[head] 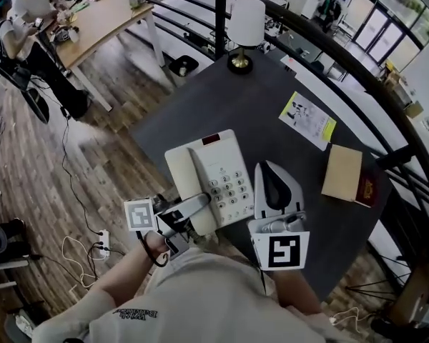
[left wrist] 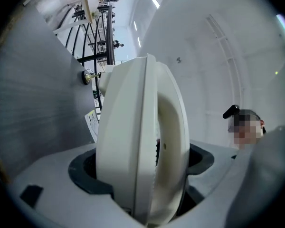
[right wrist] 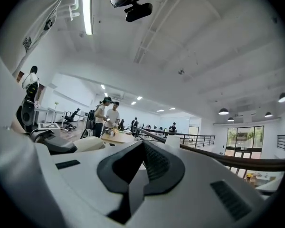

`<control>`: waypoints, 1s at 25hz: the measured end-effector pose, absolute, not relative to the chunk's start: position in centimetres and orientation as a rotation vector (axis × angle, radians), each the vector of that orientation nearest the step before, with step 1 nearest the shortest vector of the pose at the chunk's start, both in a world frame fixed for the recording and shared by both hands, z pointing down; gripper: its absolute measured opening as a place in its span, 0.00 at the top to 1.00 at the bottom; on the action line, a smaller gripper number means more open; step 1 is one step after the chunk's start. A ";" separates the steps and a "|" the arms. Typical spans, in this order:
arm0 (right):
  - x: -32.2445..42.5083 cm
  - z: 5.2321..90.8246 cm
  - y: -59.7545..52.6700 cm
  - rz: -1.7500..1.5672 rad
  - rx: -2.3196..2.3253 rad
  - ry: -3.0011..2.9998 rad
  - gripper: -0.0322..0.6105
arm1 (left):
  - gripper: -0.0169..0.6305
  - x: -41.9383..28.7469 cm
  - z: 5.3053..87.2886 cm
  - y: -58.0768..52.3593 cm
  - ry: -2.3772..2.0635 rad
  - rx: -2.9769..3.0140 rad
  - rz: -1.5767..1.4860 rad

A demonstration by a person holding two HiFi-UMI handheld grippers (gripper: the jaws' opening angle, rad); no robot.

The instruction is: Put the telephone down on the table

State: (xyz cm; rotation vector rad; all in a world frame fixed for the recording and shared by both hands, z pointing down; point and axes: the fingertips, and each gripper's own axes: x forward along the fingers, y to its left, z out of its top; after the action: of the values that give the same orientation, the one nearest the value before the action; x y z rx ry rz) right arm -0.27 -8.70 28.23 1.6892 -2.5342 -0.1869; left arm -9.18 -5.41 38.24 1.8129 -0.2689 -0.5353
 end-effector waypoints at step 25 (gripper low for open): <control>2.0 30.8 -16.5 -0.040 1.695 -2.505 0.95 | 0.30 -6.0 40.1 -12.9 -0.279 1.780 -0.446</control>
State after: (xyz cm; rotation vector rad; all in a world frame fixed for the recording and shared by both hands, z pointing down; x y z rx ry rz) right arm 2.05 -16.54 30.82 1.6954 -2.5051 -0.0401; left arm -5.99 -12.90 40.08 1.7798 -0.2791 -0.4461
